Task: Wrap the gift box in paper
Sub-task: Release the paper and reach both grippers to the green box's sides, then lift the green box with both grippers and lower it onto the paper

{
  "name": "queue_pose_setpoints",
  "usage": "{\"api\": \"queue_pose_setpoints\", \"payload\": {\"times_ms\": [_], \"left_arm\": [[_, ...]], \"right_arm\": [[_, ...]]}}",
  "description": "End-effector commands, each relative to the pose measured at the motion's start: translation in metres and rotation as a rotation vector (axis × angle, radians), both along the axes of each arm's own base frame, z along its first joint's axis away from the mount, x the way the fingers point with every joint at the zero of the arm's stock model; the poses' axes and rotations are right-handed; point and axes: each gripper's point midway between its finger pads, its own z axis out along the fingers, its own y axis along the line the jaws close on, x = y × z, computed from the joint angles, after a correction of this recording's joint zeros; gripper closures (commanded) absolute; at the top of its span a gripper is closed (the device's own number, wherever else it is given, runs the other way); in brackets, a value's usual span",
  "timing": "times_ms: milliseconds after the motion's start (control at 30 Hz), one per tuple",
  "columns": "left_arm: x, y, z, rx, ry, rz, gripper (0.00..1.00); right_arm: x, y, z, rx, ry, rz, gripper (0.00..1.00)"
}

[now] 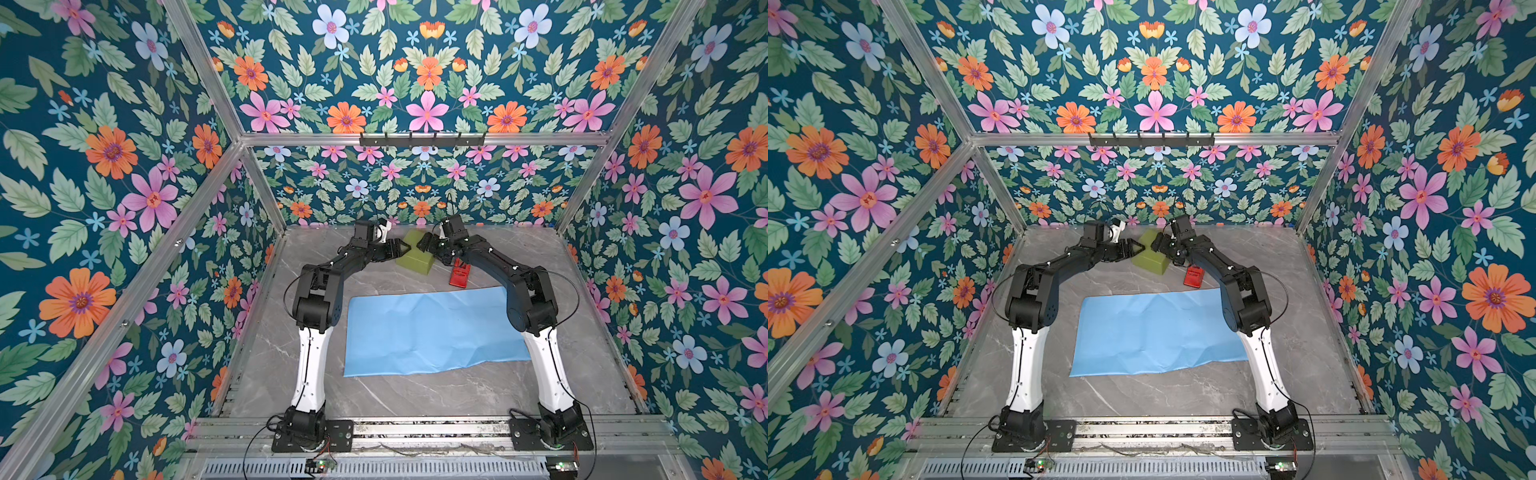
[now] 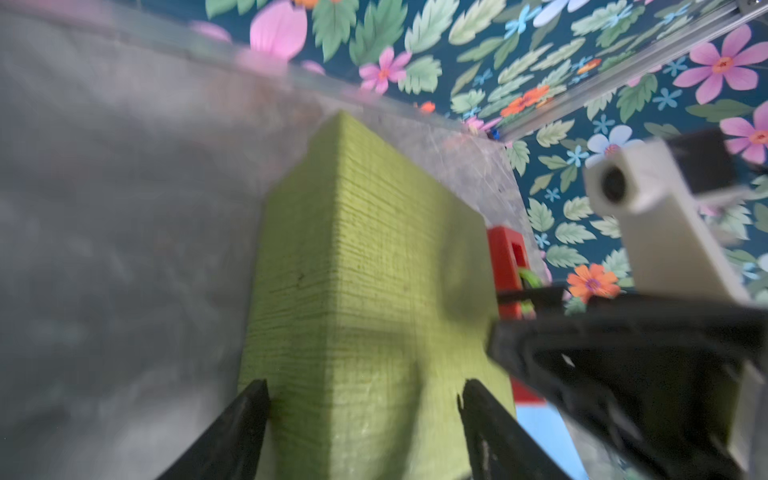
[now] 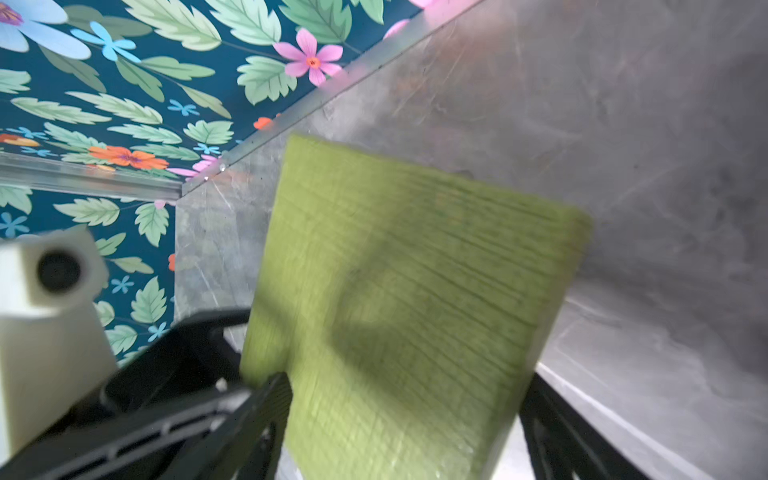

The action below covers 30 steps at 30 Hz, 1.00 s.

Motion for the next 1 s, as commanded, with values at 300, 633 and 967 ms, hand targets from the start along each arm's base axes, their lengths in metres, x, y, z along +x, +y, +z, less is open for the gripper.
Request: {"api": "queue_pose_setpoints", "payload": {"times_ms": [300,633,967], "left_arm": [[-0.027,0.06,-0.012,0.056,0.064,0.182,0.11],[-0.033,0.02,-0.032,0.042,0.121,0.156,0.11],[-0.074,-0.023,0.028,-0.028,0.057,0.063,0.13]], "right_arm": [[-0.027,0.009,-0.003,-0.017,0.047,0.165,0.1],[-0.027,0.037,-0.013,0.112,0.087,0.284,0.18],[-0.068,0.043,0.045,0.246,0.023,0.346,0.3]]}}
